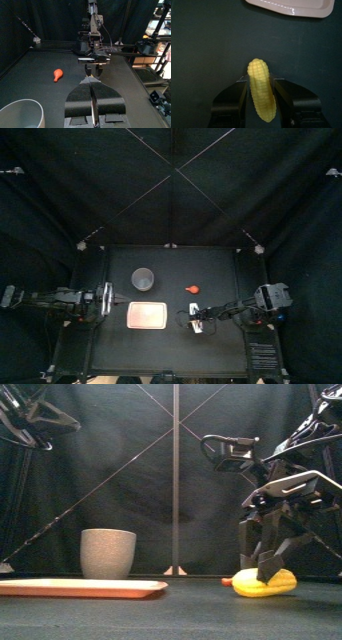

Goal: Pick the corn then place it on the pink plate
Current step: Place corn on the pink plate

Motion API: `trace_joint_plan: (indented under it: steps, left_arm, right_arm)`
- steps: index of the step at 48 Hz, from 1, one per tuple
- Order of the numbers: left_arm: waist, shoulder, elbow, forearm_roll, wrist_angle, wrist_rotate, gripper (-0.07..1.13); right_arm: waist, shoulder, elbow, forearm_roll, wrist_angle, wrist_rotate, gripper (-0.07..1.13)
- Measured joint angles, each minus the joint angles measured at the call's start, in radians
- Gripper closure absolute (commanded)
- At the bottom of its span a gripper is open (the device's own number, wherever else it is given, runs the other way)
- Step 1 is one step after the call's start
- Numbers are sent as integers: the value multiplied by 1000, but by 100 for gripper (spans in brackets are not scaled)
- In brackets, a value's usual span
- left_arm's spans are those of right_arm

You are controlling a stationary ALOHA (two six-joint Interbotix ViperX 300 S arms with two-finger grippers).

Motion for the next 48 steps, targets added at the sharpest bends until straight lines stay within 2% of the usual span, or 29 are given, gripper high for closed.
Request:
trace_joint_plan:
  steps: [7, 25, 38, 48]
  left_arm:
    - [0, 0, 2, 0, 2, 0, 109]
    - [0, 0, 2, 2, 2, 0, 109]
    - [0, -2, 0, 0, 2, 0, 109]
    - [0, -2, 2, 0, 2, 2, 109]
  right_arm:
    - [-8, 2, -63, -14, 0, -11, 44]
    - [-54, 110, -365, -132, 0, -15, 44]
    - [-86, 331, -630, -133, -3, -9, 43]
    - [-98, 403, -703, -84, 20, -9, 40]
